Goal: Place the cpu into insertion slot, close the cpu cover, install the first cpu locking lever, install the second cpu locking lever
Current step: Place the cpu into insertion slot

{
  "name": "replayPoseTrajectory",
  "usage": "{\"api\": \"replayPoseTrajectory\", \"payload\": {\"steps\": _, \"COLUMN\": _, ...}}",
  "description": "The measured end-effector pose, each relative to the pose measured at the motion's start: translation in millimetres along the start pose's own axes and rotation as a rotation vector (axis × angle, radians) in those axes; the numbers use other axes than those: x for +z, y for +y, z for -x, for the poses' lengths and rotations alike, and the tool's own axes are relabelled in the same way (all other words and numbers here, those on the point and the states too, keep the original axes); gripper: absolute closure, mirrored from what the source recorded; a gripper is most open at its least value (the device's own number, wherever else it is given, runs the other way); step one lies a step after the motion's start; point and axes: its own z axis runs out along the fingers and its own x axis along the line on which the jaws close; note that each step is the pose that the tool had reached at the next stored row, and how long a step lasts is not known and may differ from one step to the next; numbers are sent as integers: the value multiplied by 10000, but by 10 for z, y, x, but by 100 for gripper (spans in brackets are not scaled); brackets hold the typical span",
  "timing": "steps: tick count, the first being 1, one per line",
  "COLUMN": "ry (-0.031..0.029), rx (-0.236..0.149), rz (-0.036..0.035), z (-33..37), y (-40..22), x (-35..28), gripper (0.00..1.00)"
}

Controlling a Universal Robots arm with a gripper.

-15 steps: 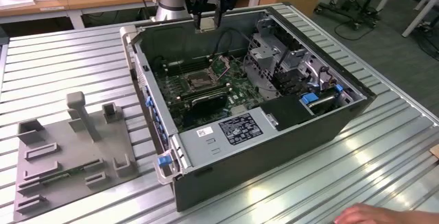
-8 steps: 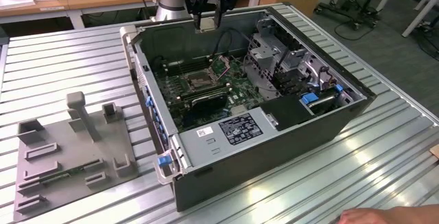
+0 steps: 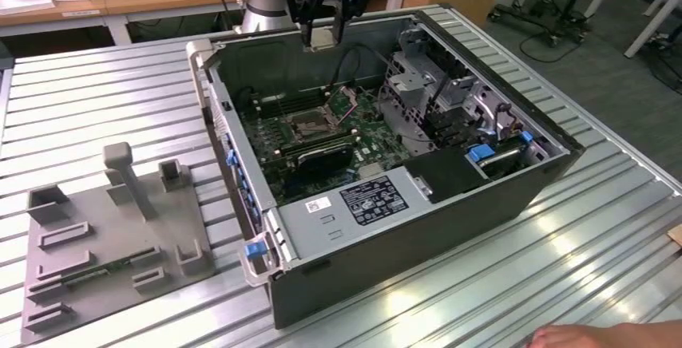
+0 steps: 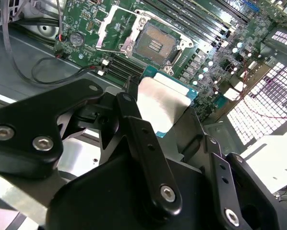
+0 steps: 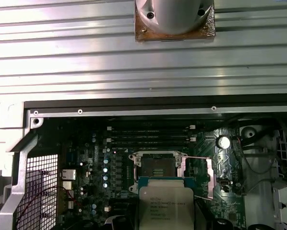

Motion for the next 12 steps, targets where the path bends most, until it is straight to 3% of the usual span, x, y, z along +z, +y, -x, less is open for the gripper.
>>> {"api": "replayPoseTrajectory", "payload": {"steps": 12, "ry": -1, "rx": -1, "rz": 1, "z": -4, "y": -5, "x": 53, "gripper": 46}}
